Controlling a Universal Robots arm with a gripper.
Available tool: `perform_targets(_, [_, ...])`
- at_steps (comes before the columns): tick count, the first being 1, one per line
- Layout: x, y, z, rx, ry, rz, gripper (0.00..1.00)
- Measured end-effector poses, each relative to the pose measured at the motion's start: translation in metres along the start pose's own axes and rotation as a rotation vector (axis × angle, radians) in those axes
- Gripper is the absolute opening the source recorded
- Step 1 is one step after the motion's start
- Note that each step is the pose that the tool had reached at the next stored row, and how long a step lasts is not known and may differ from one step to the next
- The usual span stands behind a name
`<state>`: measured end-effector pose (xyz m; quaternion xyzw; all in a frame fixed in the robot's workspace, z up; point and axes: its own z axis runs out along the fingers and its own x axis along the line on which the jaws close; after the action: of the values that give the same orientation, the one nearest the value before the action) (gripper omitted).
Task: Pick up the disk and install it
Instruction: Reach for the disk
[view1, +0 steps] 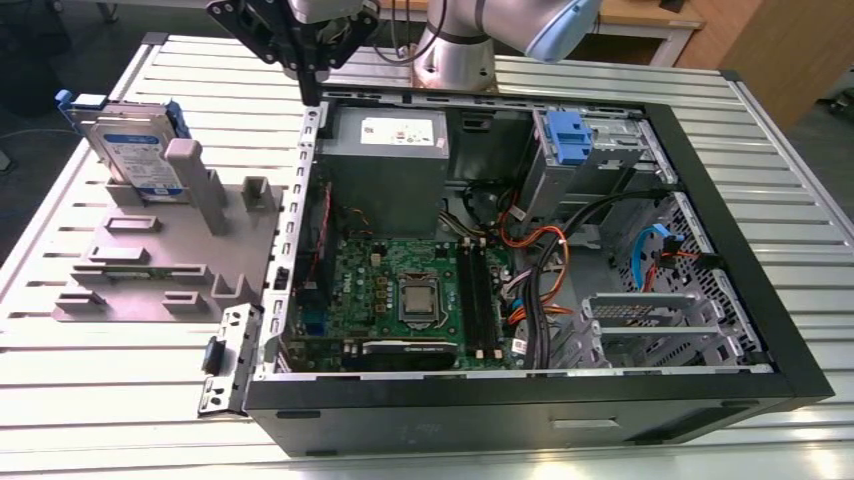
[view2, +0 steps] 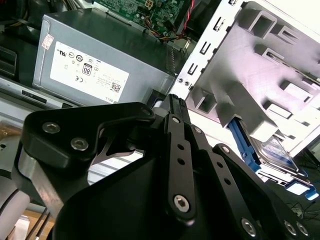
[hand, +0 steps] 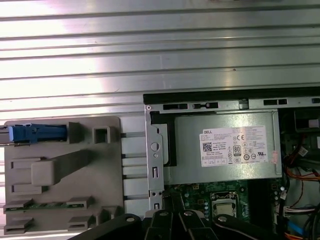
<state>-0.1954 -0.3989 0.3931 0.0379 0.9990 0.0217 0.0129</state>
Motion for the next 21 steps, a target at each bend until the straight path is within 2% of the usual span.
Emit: perform_targets(21, [0.0072,-0.0005,-0.0002,0.0000,0.0001,0.000,0.11])
